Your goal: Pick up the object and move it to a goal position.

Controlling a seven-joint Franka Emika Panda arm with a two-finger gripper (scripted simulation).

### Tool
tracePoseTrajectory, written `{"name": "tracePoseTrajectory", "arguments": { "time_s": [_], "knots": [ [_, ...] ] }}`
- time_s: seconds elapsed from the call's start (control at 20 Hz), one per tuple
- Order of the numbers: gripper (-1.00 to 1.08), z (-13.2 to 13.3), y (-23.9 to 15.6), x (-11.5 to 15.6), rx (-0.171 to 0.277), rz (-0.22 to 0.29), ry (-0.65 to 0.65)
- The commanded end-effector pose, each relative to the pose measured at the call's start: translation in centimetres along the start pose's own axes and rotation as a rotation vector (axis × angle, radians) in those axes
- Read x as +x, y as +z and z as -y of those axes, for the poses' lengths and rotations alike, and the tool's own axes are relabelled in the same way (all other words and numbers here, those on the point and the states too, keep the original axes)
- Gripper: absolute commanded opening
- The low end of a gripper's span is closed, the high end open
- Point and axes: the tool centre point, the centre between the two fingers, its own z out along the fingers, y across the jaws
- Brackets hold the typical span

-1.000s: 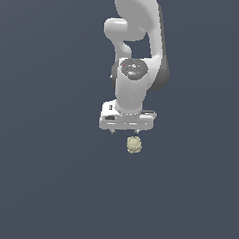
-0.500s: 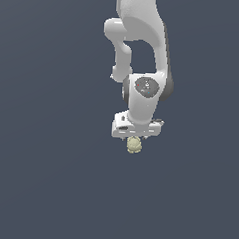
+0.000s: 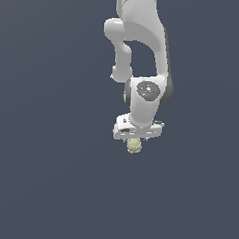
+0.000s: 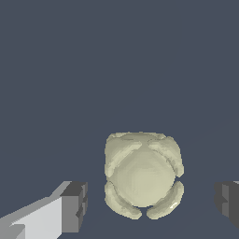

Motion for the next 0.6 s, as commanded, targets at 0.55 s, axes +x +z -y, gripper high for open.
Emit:
{"name": "tracePoseTrajectory", "arguments": {
  "time_s": [0.55],
  "knots": [
    [1.00,0.1,4.6,0.0,0.000,-0.001,-0.001]
  ]
}}
